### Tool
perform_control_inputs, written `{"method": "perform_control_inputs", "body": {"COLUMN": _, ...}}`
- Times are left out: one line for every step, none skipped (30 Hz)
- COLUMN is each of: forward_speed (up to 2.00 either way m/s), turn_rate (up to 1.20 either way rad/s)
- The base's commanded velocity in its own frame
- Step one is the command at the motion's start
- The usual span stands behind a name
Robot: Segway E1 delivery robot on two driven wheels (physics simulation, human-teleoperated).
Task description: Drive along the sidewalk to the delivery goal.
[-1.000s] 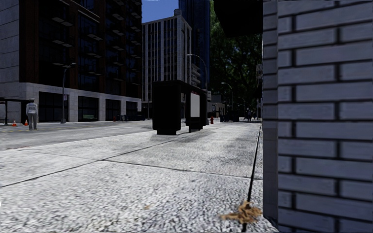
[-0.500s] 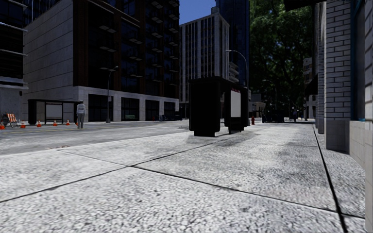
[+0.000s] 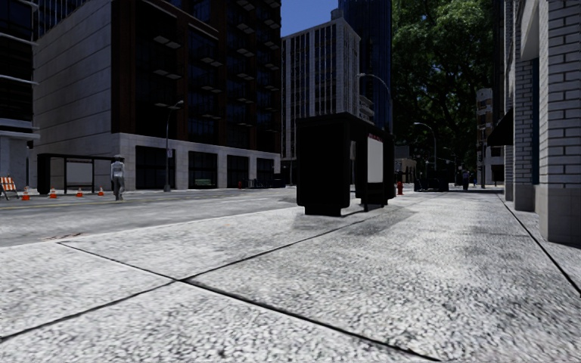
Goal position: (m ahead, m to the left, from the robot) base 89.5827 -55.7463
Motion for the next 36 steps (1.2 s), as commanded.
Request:
{"method": "perform_control_inputs", "body": {"forward_speed": 1.3, "turn_rate": -0.31}}
{"method": "perform_control_inputs", "body": {"forward_speed": 1.3, "turn_rate": -0.31}}
{"method": "perform_control_inputs", "body": {"forward_speed": 1.3, "turn_rate": -0.31}}
{"method": "perform_control_inputs", "body": {"forward_speed": 1.29, "turn_rate": -0.31}}
{"method": "perform_control_inputs", "body": {"forward_speed": 1.29, "turn_rate": -0.31}}
{"method": "perform_control_inputs", "body": {"forward_speed": 1.29, "turn_rate": -0.31}}
{"method": "perform_control_inputs", "body": {"forward_speed": 1.29, "turn_rate": -0.31}}
{"method": "perform_control_inputs", "body": {"forward_speed": 1.29, "turn_rate": -0.31}}
{"method": "perform_control_inputs", "body": {"forward_speed": 1.29, "turn_rate": -0.31}}
{"method": "perform_control_inputs", "body": {"forward_speed": 1.29, "turn_rate": -0.31}}
{"method": "perform_control_inputs", "body": {"forward_speed": 1.29, "turn_rate": -0.31}}
{"method": "perform_control_inputs", "body": {"forward_speed": 1.29, "turn_rate": -0.31}}
{"method": "perform_control_inputs", "body": {"forward_speed": 1.29, "turn_rate": -0.31}}
{"method": "perform_control_inputs", "body": {"forward_speed": 1.29, "turn_rate": -0.31}}
{"method": "perform_control_inputs", "body": {"forward_speed": 1.29, "turn_rate": -0.31}}
{"method": "perform_control_inputs", "body": {"forward_speed": 1.29, "turn_rate": -0.31}}
{"method": "perform_control_inputs", "body": {"forward_speed": 1.29, "turn_rate": -0.31}}
{"method": "perform_control_inputs", "body": {"forward_speed": 1.29, "turn_rate": -0.31}}
{"method": "perform_control_inputs", "body": {"forward_speed": 1.29, "turn_rate": -0.31}}
{"method": "perform_control_inputs", "body": {"forward_speed": 1.29, "turn_rate": -0.31}}
{"method": "perform_control_inputs", "body": {"forward_speed": 1.31, "turn_rate": -0.31}}
{"method": "perform_control_inputs", "body": {"forward_speed": 1.32, "turn_rate": -0.31}}
{"method": "perform_control_inputs", "body": {"forward_speed": 1.33, "turn_rate": -0.31}}
{"method": "perform_control_inputs", "body": {"forward_speed": 1.33, "turn_rate": -0.31}}
{"method": "perform_control_inputs", "body": {"forward_speed": 1.34, "turn_rate": -0.31}}
{"method": "perform_control_inputs", "body": {"forward_speed": 1.35, "turn_rate": -0.31}}
{"method": "perform_control_inputs", "body": {"forward_speed": 1.38, "turn_rate": -0.31}}
{"method": "perform_control_inputs", "body": {"forward_speed": 1.46, "turn_rate": -0.31}}
{"method": "perform_control_inputs", "body": {"forward_speed": 1.46, "turn_rate": -0.31}}
{"method": "perform_control_inputs", "body": {"forward_speed": 1.53, "turn_rate": -0.31}}
{"method": "perform_control_inputs", "body": {"forward_speed": 1.54, "turn_rate": -0.31}}
{"method": "perform_control_inputs", "body": {"forward_speed": 1.55, "turn_rate": -0.31}}
{"method": "perform_control_inputs", "body": {"forward_speed": 1.55, "turn_rate": -0.31}}
{"method": "perform_control_inputs", "body": {"forward_speed": 1.55, "turn_rate": -0.31}}
{"method": "perform_control_inputs", "body": {"forward_speed": 1.55, "turn_rate": -0.31}}
{"method": "perform_control_inputs", "body": {"forward_speed": 1.56, "turn_rate": -0.31}}
